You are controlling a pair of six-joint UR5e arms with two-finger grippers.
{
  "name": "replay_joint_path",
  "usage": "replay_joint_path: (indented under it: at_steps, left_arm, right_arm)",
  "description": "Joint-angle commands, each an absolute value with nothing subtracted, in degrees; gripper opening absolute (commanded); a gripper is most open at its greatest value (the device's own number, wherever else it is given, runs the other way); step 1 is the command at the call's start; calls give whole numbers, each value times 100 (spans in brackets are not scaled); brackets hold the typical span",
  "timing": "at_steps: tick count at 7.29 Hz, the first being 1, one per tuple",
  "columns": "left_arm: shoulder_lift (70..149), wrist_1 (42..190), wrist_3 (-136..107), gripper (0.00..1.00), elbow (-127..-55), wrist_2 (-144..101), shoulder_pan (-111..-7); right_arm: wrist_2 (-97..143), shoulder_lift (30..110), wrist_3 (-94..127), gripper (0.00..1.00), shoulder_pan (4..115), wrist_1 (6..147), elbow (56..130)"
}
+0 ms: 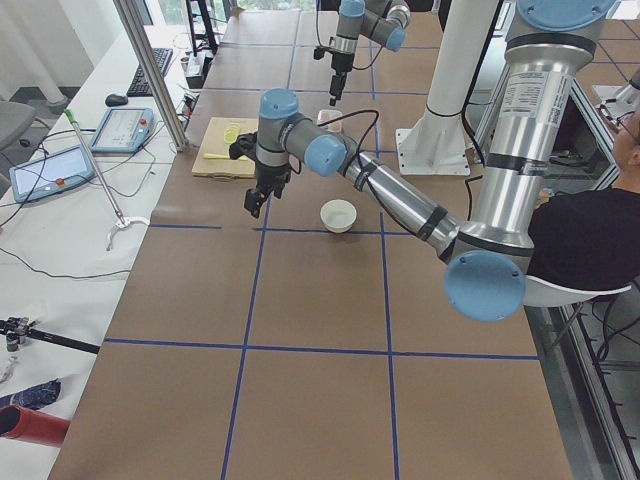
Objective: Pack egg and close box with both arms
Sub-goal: 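Swing the clear lid shut with the right gripper while the left arm withdraws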
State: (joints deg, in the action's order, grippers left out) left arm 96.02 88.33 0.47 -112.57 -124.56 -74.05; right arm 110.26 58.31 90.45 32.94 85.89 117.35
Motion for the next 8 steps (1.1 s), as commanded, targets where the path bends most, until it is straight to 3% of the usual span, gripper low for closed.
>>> replay_joint_path:
  at_steps: [1, 5, 8]
  left_arm:
    - [9344, 8833, 518, 100, -10655, -12533, -8163]
    - [9273, 8789, 1019, 100, -10039, -12934, -9164]
    - [8624, 8824, 862, 100, -10020, -13025, -9158]
  right_arm:
    - [12631, 6596, 8669, 100, 4844, 8710, 12224]
    - [14141, 8906, 4118, 100, 7386, 8736, 12104]
    - [13915, 9999, 584, 100, 8645, 8745, 11289]
